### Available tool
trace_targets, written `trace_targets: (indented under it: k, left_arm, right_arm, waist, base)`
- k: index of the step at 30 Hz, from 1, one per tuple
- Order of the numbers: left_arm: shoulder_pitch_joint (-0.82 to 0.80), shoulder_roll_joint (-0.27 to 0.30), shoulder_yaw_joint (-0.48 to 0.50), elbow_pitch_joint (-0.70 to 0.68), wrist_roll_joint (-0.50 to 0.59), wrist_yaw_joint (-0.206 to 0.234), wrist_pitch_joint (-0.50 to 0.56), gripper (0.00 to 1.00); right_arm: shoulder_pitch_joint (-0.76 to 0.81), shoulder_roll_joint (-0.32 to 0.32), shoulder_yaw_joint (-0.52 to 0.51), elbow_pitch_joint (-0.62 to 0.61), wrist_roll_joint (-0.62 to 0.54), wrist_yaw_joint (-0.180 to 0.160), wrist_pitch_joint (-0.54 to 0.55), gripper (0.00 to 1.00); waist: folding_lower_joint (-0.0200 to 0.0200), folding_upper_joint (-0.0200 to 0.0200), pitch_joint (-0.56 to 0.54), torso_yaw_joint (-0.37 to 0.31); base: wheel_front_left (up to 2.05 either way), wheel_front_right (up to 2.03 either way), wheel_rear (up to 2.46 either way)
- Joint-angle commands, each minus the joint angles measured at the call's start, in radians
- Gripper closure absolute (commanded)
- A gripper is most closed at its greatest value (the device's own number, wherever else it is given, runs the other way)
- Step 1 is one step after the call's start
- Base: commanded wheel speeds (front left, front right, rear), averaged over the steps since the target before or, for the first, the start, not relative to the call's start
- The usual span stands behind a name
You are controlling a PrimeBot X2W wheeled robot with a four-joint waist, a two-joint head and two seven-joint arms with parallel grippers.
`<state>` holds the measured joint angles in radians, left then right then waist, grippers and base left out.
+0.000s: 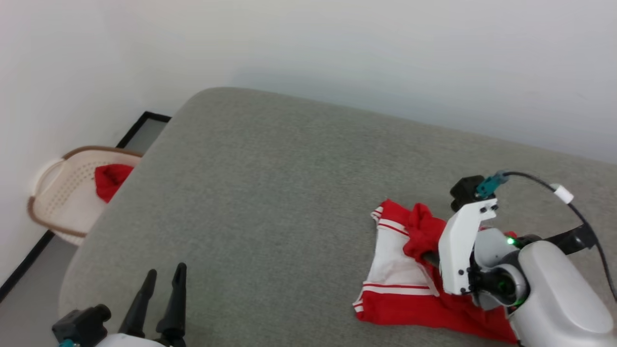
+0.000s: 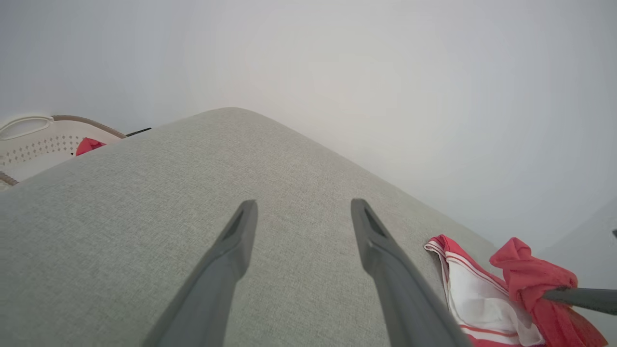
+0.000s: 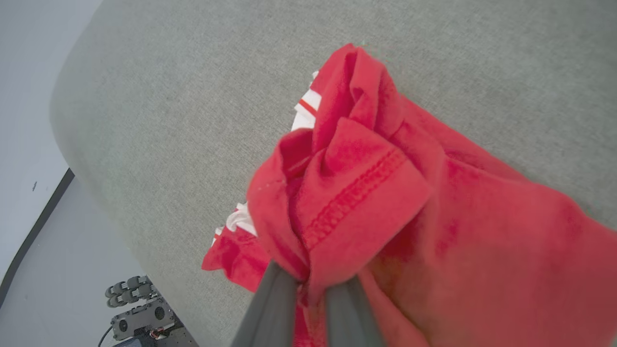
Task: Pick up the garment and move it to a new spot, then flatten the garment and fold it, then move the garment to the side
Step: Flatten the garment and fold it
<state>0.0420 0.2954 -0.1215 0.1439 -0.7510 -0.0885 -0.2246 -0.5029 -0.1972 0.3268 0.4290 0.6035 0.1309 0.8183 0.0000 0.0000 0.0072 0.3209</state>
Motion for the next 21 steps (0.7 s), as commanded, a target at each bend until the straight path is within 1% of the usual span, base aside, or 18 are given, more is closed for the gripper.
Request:
trace_targets:
  k: [1,3,4,5,6,7,8,12,17,21]
  left_arm:
    - [-0.012,-0.002,-0.001,0.006,-0.001,-0.006,-0.004,0.0]
    - [-0.015,-0.003,-0.003,0.015,-0.001,-0.007,-0.007,0.0]
    - [-0.018,-0.004,-0.004,0.018,0.0,-0.008,-0.006,0.0]
    - [-0.019,-0.005,-0.005,0.021,0.0,-0.009,-0.008,0.0]
    - [-0.018,-0.004,-0.005,0.026,0.001,-0.007,-0.009,0.0]
    - [-0.016,-0.002,-0.004,0.029,0.001,-0.008,-0.01,0.0]
    - [-0.013,0.001,-0.003,0.033,0.001,-0.008,-0.011,0.0]
    - [0.002,0.01,0.001,0.039,0.003,-0.004,-0.011,0.0]
    - [0.017,0.022,0.007,0.032,0.002,0.004,-0.006,0.0]
    - [0.028,0.032,0.015,0.019,0.001,0.009,-0.008,0.0]
  right_arm:
    - [-0.007,0.004,0.005,0.019,-0.014,0.0,-0.006,1.0]
    - [-0.021,0.008,0.016,0.043,-0.024,0.0,-0.019,1.0]
    - [-0.027,0.01,0.022,0.051,-0.027,0.0,-0.03,0.92]
    - [-0.028,0.011,0.027,0.06,-0.026,0.0,-0.037,0.68]
    - [-0.028,0.012,0.033,0.066,-0.019,0.0,-0.043,0.56]
    - [-0.033,0.011,0.039,0.068,-0.012,0.0,-0.053,0.3]
    - [-0.038,0.009,0.044,0.068,-0.004,0.0,-0.063,0.0]
    - [-0.041,-0.004,0.066,0.054,0.036,0.0,-0.083,0.0]
    - [-0.046,-0.017,0.068,0.005,0.082,0.0,-0.123,0.0]
    - [-0.032,-0.053,0.061,-0.046,0.1,0.0,-0.172,0.0]
  waist:
    - [0.0,0.0,0.003,0.025]
    - [0.0,0.0,0.003,0.029]
    - [0.0,0.0,0.002,0.03]
    - [0.0,0.0,0.0,0.03]
    - [0.0,0.0,-0.003,0.029]
    - [0.0,0.0,-0.008,0.025]
    - [0.0,0.0,-0.012,0.02]
    - [0.0,0.0,-0.032,-0.006]
    - [0.0,0.0,-0.055,-0.047]
    - [0.0,0.0,-0.065,-0.085]
  base:
    - [0.0,0.0,0.0]
    - [0.0,0.0,0.0]
    - [0.0,0.0,0.0]
    - [0.0,0.0,0.0]
    - [0.0,0.0,0.0]
    - [0.0,0.0,0.0]
    - [0.0,0.0,0.0]
    - [0.0,0.0,0.0]
    - [0.0,0.0,0.0]
    - [0.0,0.0,0.0]
